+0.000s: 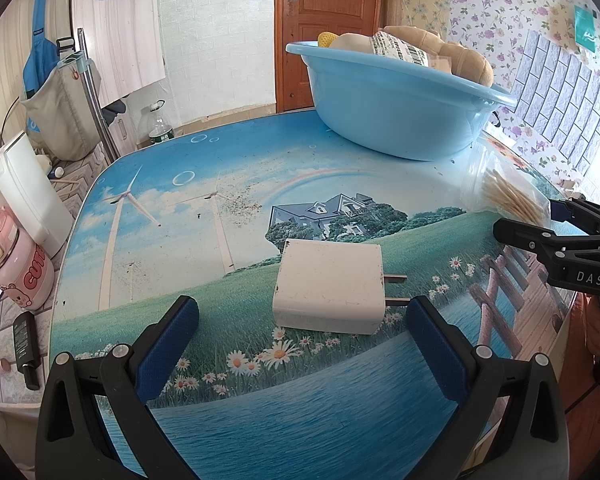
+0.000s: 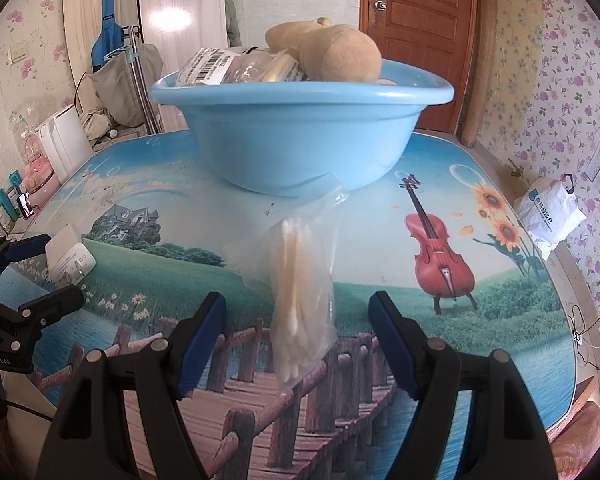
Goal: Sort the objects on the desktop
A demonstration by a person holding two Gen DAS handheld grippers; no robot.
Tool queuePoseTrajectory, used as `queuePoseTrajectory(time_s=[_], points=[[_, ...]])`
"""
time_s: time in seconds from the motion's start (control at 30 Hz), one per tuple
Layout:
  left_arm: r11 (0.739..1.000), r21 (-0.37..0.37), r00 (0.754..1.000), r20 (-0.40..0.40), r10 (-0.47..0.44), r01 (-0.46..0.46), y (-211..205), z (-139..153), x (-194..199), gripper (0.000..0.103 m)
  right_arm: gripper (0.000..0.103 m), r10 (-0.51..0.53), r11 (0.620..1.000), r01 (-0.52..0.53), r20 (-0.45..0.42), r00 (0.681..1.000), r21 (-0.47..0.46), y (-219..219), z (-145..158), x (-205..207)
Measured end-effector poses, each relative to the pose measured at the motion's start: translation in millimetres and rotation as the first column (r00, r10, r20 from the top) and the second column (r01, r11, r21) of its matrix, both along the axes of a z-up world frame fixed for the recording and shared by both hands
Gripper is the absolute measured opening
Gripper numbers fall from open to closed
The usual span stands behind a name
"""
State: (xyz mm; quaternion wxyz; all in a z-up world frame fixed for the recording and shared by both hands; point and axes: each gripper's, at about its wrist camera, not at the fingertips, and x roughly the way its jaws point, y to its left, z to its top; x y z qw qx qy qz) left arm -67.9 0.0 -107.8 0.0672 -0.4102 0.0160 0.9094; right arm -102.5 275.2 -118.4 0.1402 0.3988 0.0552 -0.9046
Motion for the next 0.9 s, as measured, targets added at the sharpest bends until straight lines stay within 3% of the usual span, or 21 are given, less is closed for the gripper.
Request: queuePoseTrajectory(time_s=[0.9], points=[[1.0,-0.005,1.0,0.013,0.019,-0.018,5,3,-14,0.103,0.074,-0.006,1.0,0.006,-0.003,1.0,0.001,0,0,1]])
